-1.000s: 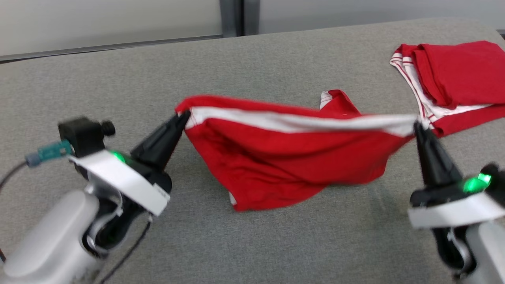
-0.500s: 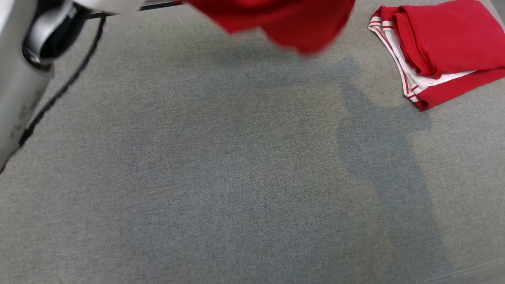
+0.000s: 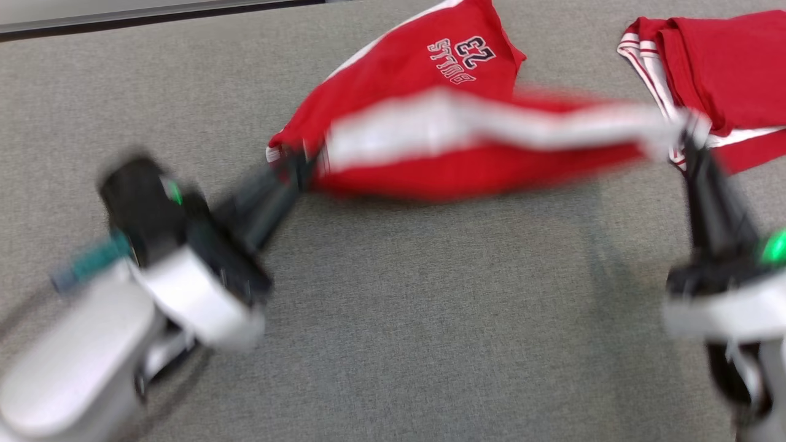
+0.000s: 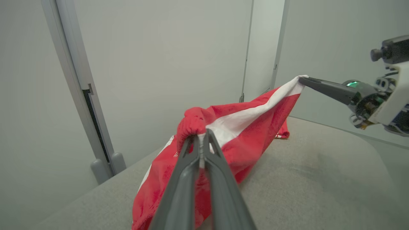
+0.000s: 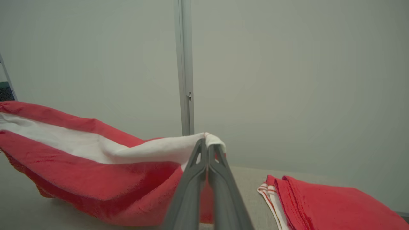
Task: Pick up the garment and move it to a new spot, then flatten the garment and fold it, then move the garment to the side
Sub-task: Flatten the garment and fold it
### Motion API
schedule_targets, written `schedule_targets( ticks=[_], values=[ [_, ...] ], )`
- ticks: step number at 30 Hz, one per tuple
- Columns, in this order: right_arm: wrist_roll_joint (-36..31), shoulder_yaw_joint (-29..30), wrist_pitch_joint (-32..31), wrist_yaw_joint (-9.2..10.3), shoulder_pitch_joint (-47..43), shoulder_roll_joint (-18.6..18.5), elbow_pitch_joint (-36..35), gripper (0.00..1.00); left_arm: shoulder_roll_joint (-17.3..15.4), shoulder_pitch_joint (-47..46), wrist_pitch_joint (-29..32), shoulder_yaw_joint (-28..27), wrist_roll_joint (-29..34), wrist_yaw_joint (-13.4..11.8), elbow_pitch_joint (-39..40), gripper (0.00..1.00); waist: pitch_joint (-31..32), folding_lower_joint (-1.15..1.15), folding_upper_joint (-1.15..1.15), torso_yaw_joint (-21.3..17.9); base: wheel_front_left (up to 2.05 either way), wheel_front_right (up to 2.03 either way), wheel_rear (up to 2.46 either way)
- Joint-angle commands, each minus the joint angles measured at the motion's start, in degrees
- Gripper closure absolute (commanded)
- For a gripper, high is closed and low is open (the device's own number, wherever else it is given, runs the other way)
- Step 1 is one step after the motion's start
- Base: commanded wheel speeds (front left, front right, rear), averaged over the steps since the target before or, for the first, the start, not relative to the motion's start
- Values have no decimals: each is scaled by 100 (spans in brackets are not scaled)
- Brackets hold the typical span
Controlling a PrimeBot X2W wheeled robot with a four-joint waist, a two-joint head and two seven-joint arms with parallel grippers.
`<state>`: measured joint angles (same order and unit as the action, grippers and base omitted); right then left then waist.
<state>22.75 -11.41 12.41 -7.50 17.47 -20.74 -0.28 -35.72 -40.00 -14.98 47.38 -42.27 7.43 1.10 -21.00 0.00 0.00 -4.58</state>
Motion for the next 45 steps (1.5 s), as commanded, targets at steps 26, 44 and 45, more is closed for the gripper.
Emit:
schedule_targets(
  ticks=[26, 44, 45],
  values=[
    [1058, 1074, -2401, 3, -2855, -36, -2243, 100, -501, 2857, -23, 290, -829, 0, 758, 100, 746, 0, 0, 573, 0, 0, 0],
    [2159, 85, -3667, 3, 1530, -637, 582, 100, 57, 600, 985, 316, -4474, 3, 261, 100, -198, 0, 0, 1207, 0, 0, 0],
    [2187, 5, -3725, 3, 1743, -663, 712, 100, 47, 513, 1043, 280, -4562, 3, 208, 100, -273, 0, 0, 1235, 0, 0, 0]
  ],
)
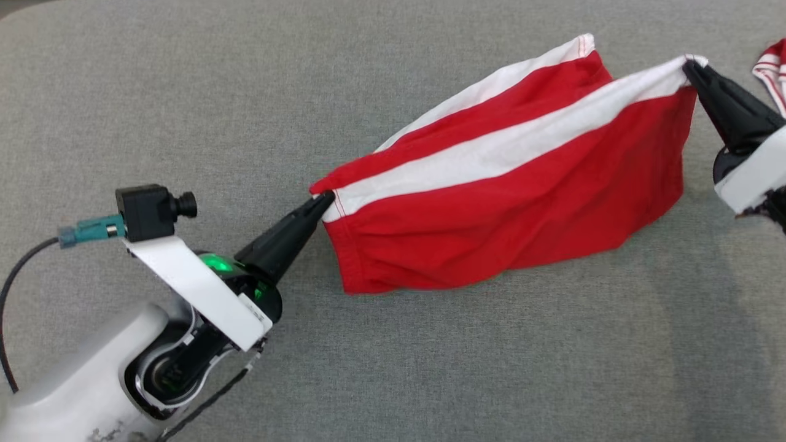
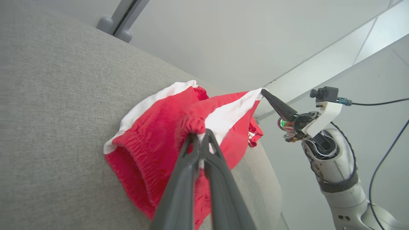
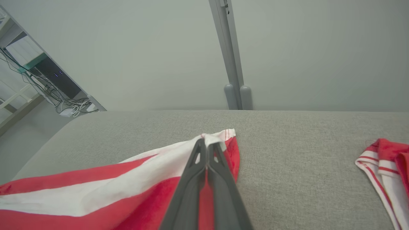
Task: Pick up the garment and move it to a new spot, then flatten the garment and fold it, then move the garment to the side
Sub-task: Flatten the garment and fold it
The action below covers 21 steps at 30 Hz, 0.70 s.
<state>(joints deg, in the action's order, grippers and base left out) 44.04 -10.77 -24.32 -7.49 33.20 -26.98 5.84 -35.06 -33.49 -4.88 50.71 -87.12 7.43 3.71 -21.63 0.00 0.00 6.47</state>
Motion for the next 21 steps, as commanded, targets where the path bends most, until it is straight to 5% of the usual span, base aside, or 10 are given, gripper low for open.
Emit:
schedule_targets(
  ticks=[1, 8, 10, 11, 12, 13, 14, 15, 21],
  values=[
    [69, -142, -85, 1, 380, -68, 205, 100, -13, -215, 68, -91, -135, 3, -98, 100, -284, 0, 0, 156, 0, 0, 0],
    [-47, -646, -31, 2, 1540, -152, 1035, 100, 131, -617, 98, -225, -178, 2, -641, 100, -735, 0, 0, 315, 0, 0, 0],
    [-52, -828, 25, 2, 1794, -106, 1279, 89, 208, -685, 91, -213, -159, 3, -790, 100, -823, 0, 0, 337, 0, 0, 0],
    [-36, -910, 61, 2, 1901, -63, 1417, 71, 231, -725, 38, -223, -122, 2, -913, 96, -861, 0, 0, 346, 0, 0, 0],
    [-17, -930, 170, 2, 1995, -9, 1551, 14, 268, -752, -28, -241, -88, 2, -1032, 70, -889, 0, 0, 355, 0, 0, 0],
    [5, -967, 274, 1, 2077, 26, 1634, 0, 302, -754, -124, -271, -51, 2, -1237, 42, -910, 0, 0, 366, 0, 0, 0],
    [5, -967, 274, 1, 2077, 26, 1634, 0, 302, -754, -124, -271, -51, 2, -1237, 42, -910, 0, 0, 366, 0, 0, 0],
    [59, -1014, 351, 1, 2112, 60, 1721, 0, 354, -800, -261, -281, 60, 2, -1422, 0, -915, 0, 0, 375, 0, 0, 0],
    [352, -1113, 702, 1, 1764, -235, 1646, 0, 637, -721, -761, -160, 396, 4, -1584, 0, -818, 0, 0, 326, 0, 0, 0]
  ],
)
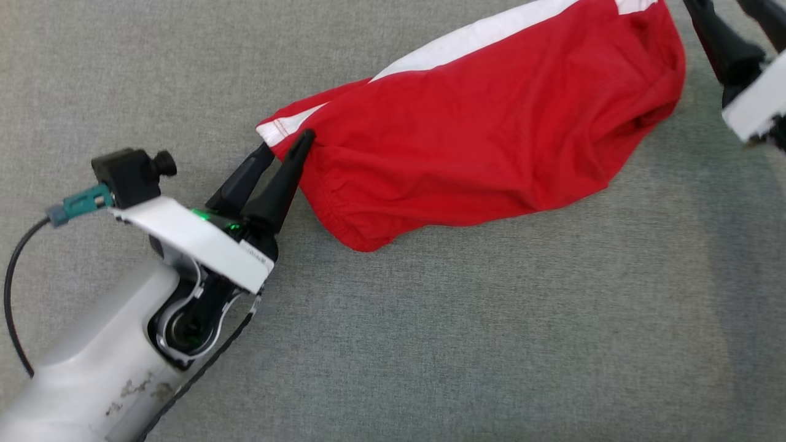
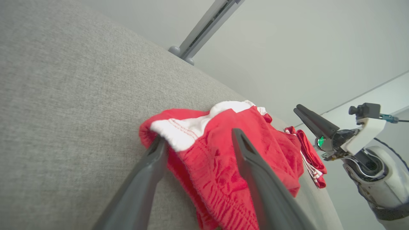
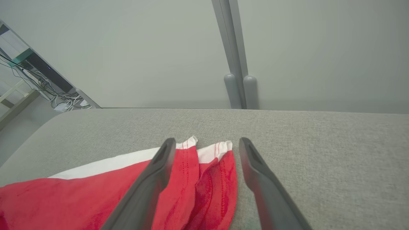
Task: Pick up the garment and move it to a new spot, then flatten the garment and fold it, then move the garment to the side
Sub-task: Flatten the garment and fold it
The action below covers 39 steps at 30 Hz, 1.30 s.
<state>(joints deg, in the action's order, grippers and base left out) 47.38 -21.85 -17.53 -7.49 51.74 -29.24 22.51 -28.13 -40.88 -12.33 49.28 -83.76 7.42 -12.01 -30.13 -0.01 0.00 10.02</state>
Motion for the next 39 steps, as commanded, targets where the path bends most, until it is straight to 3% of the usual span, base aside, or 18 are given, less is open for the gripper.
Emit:
schedule_targets(
  ticks=[1, 4, 7, 12, 16, 20, 26, 27, 28, 29, 39],
  values=[
    [61, -7, 71, 1, -193, -47, -40, 0, -87, 83, -74, 25, 153, 5, -6, 0, 79, 1, 0, -61, 0, 0, 0],
    [166, 76, 232, 1, -504, -133, 2, 0, -143, 282, -234, 14, 589, 5, -35, 0, 248, 1, 0, -127, 0, 0, 0],
    [253, 147, 328, 1, -813, -91, 121, 0, -78, 518, -286, -301, 1413, -79, -43, 0, 404, 1, 0, -97, 0, 0, 0],
    [319, 255, 466, 1, -982, 112, 520, 0, 458, 1398, -288, -1230, 3350, -598, 420, 0, 648, 1, 0, 162, 0, 0, 0],
    [239, 255, 393, 1, -830, 303, 1116, 0, 966, 2137, -289, -1548, 4341, -849, 744, 0, 864, 1, 0, 475, 0, 0, 0],
    [58, 218, 267, 1, -645, 464, 1862, 0, 1336, 2669, -290, -1658, 4767, -812, 824, 0, 1018, 1, 0, 779, 0, 0, 0],
    [-400, 135, -52, 1, -279, 681, 3241, 0, 1632, 2956, -290, -1767, 5251, -622, 798, 0, 1103, 1, 0, 1131, 0, 0, 0],
    [-451, 103, -27, 1, -256, 717, 3323, 11, 1653, 2975, -290, -1803, 5304, -599, 804, 0, 1117, 1, 0, 1140, 0, 0, 0],
    [-481, 84, 47, 1, -234, 727, 3375, 64, 1686, 2992, -290, -1842, 5352, -583, 820, 0, 1134, 1, 0, 1139, 0, 0, 0],
    [-511, 32, 115, 1, -235, 731, 3354, 100, 1708, 3006, -290, -1895, 5397, -573, 831, 0, 1153, 1, 0, 1123, 0, 0, 0],
    [-76, 57, 892, 2, -820, 591, 2891, 100, 1691, 3358, -291, -2250, 5710, -451, 863, 0, 1474, 1, 0, 433, 0, 0, 0]
  ],
)
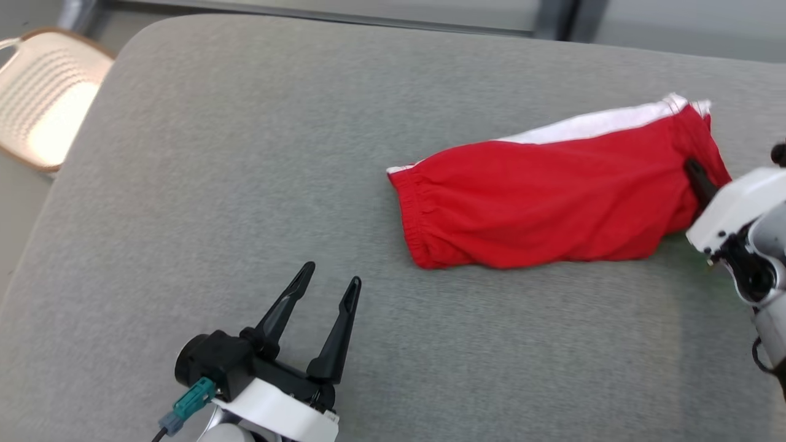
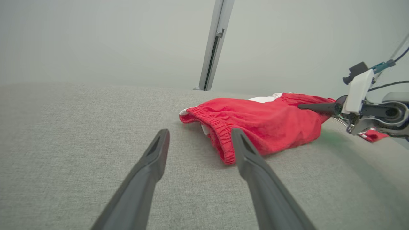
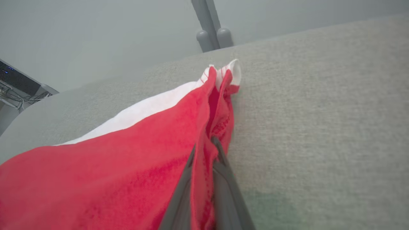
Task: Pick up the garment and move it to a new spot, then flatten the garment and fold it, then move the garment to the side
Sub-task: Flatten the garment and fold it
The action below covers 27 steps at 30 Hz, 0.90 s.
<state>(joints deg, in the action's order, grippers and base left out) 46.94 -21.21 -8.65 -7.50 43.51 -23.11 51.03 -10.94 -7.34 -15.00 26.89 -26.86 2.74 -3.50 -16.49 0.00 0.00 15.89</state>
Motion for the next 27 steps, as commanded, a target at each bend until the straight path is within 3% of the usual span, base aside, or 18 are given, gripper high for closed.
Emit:
schedule_targets(
  ticks=[1, 7, 16, 27],
  values=[
    [45, -1, 50, 3, -114, -49, -30, 100, -33, 44, -24, -26, 38, 17, 18, 0, 148, 0, 0, -253, 0, 0, 0],
    [352, 18, 163, 3, -814, -390, -462, 100, -55, 128, -23, -68, 144, 59, 31, 0, 294, 0, 0, -685, 0, 0, 0],
    [243, 80, 394, 3, -1154, -675, -1086, 100, -60, 251, -23, -22, 147, 35, -34, 0, 530, 0, 0, -863, 0, 0, 0],
    [-624, -462, -78, 2, -795, -165, -2227, 100, -30, 354, 56, 122, 105, -13, -54, 0, 848, 0, 0, -677, 0, 0, 0]
  ],
)
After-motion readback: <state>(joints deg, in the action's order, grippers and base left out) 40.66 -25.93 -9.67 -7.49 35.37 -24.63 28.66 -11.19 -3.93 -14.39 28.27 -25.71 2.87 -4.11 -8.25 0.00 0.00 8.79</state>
